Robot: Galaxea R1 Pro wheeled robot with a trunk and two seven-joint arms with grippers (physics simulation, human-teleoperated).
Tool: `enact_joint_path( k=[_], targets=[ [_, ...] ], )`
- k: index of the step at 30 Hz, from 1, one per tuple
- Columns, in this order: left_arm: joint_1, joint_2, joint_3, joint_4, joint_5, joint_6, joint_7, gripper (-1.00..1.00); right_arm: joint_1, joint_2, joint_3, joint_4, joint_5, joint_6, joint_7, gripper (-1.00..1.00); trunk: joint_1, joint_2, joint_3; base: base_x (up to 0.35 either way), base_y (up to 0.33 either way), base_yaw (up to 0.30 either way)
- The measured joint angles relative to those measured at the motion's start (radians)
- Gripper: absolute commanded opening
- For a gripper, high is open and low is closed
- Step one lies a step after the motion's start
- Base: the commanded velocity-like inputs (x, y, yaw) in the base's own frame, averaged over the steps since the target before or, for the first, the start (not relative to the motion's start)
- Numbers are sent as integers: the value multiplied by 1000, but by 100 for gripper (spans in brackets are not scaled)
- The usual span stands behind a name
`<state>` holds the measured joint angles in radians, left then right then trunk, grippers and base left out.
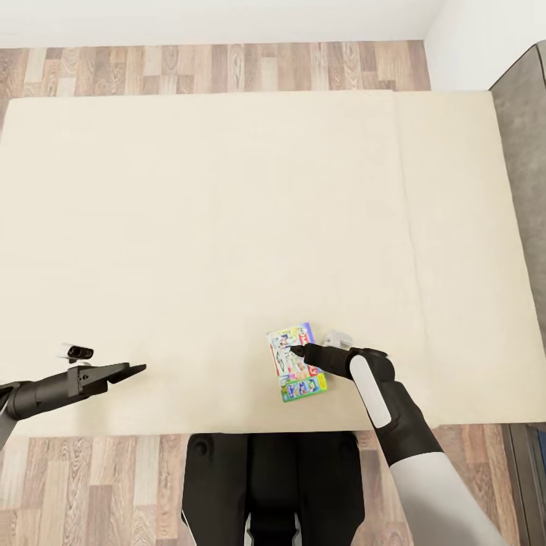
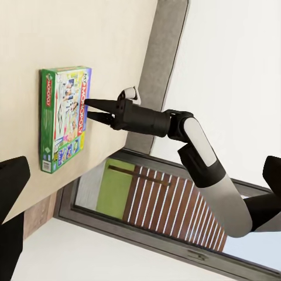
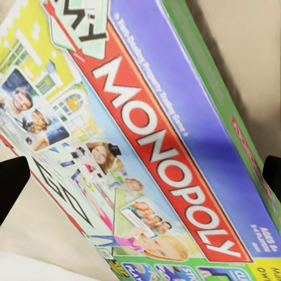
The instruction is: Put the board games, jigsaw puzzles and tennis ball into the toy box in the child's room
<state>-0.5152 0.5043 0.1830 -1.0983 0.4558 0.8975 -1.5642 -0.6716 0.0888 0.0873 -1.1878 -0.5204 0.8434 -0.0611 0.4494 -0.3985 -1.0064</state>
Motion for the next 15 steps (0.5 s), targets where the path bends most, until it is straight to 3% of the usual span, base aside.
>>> enact_joint_path(
  k=[7, 15],
  targets=[
    [0, 0, 0, 0, 0, 0, 0, 100, 0, -1, 0, 0, -1, 0, 1, 100, 0, 0, 0, 0, 113, 0],
    [0, 0, 0, 0, 1, 0, 0, 100, 0, 0, 0, 0, 0, -1, 1, 100, 0, 0, 0, 0, 24, 0]
  ],
)
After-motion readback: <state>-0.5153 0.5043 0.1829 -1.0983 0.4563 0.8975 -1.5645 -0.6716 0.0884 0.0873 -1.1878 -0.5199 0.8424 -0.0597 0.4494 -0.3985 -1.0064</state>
